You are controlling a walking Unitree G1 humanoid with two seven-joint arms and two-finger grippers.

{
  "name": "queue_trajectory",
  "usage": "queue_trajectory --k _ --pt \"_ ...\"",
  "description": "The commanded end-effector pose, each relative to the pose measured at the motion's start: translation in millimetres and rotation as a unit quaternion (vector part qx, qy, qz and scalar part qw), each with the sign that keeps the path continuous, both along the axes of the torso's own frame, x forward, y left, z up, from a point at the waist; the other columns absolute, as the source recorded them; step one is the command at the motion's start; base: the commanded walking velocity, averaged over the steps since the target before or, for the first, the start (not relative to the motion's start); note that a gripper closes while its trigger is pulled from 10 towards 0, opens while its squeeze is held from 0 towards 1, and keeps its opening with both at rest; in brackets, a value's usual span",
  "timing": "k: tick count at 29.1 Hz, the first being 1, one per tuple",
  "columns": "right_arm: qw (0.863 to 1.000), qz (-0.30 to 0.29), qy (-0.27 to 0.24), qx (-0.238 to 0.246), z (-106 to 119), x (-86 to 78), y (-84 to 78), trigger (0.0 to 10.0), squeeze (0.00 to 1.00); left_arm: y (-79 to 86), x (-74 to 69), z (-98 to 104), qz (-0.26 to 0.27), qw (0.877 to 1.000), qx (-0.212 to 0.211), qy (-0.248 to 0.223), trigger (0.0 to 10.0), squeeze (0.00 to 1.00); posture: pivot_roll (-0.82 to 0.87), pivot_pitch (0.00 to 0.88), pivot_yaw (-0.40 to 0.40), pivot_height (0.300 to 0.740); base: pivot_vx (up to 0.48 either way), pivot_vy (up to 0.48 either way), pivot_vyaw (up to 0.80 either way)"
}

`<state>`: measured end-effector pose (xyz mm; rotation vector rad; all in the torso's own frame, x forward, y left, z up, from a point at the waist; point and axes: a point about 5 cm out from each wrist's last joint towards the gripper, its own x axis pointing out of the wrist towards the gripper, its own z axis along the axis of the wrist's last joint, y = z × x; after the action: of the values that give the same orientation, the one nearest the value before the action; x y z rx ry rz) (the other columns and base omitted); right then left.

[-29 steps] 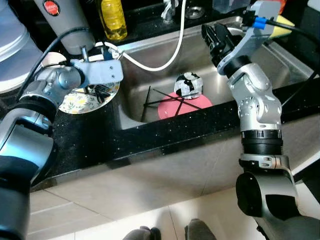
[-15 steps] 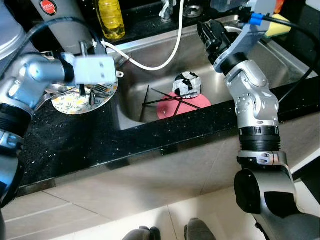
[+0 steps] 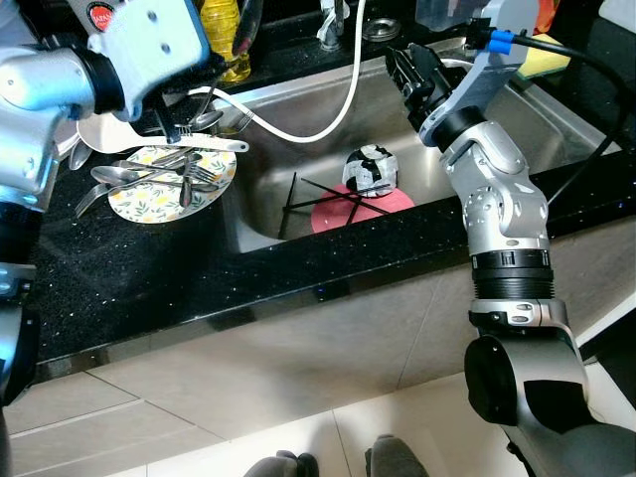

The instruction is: Kitchen organization

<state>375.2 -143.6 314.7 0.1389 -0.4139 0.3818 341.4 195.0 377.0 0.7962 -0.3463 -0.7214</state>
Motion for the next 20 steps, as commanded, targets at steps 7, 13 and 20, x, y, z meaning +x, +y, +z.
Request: queue_trajectory --k 7,13,20 --pt "0.992 0.113 -0.045 0.02 14 -16.7 19.1 10.0 0.0 -11.6 6.5 -11 -0.068 0.982 -0.137 0.106 10.0 0.0 -0.07 0.102 0.129 0.74 0.0 0.0 0.0" --pt "0.958 0.268 -0.092 -0.029 25 -49.1 37.0 10.0 0.0 -39.7 0.3 -47 -0.159 0.958 -0.122 0.207 10.0 0.0 -0.08 0.104 0.134 0.74 0.0 0.0 0.0" --pt "0.94 0.323 -0.094 -0.054 22 -62.4 41.5 10.0 0.0 -49.9 -3.6 -46 -0.187 0.949 -0.13 0.219 10.0 0.0 -0.09 0.104 0.133 0.74 0.0 0.0 0.0"
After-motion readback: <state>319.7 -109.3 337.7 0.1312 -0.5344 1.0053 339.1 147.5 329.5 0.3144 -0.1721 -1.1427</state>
